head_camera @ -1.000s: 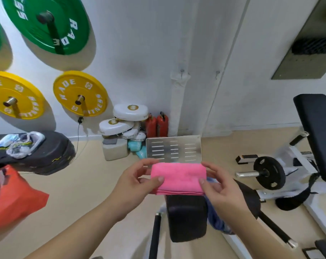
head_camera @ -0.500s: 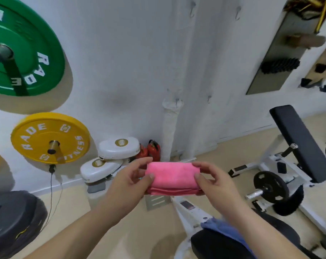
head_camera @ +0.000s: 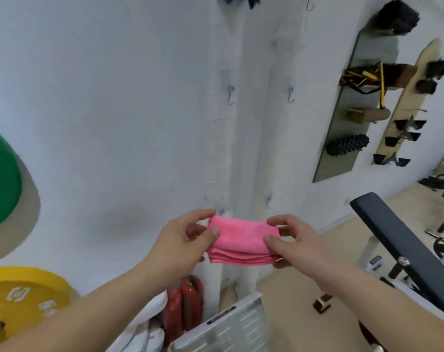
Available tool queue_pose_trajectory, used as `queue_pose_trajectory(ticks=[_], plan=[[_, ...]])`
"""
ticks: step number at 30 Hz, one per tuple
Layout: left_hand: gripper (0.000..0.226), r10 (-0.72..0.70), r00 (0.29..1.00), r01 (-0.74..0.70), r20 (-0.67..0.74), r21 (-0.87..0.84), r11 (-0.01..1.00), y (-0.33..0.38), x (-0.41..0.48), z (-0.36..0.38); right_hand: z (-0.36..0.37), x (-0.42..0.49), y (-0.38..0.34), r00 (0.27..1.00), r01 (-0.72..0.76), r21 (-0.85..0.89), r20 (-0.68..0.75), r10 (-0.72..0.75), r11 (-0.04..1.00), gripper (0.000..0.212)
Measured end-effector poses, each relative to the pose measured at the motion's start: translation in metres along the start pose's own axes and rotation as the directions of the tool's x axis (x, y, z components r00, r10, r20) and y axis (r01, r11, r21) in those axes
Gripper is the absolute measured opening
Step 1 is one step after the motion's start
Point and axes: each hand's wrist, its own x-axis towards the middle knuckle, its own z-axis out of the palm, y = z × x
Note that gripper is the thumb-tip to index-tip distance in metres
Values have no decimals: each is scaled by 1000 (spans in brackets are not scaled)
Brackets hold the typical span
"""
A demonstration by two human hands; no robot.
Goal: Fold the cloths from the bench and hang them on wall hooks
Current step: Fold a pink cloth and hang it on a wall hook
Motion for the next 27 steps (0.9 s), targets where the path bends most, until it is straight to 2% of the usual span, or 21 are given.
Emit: queue_pose_trajectory(ticks=[4, 9, 13, 17, 21, 27], plan=[[30, 64, 998, -63, -6, 44, 997, 25, 77, -20, -10, 70, -39, 998, 48, -8, -25, -49, 999, 26], [30, 177, 984, -177, 2, 66, 982, 65, 177, -46, -26, 155, -105, 984, 124, -39, -125, -128, 992, 19], [33, 259, 966, -259, 6, 51, 965, 91, 246, -66, -25, 212, -153, 957, 190, -87, -205, -204, 978, 25], [34, 347, 938, -346, -21, 49, 937, 115, 302, -81, -26, 259, -194, 889, 312, -167, -297, -350, 935, 31], [35, 414, 909, -411, -40, 73, 909, 131, 364, -88, -29, 316, -213, 784, 410, -286, -374, -495, 866, 28], [22, 466, 882, -458, -65, 107, 882, 125, 428, -69, -37, 387, -213, 745, 389, -336, -433, -508, 858, 21]])
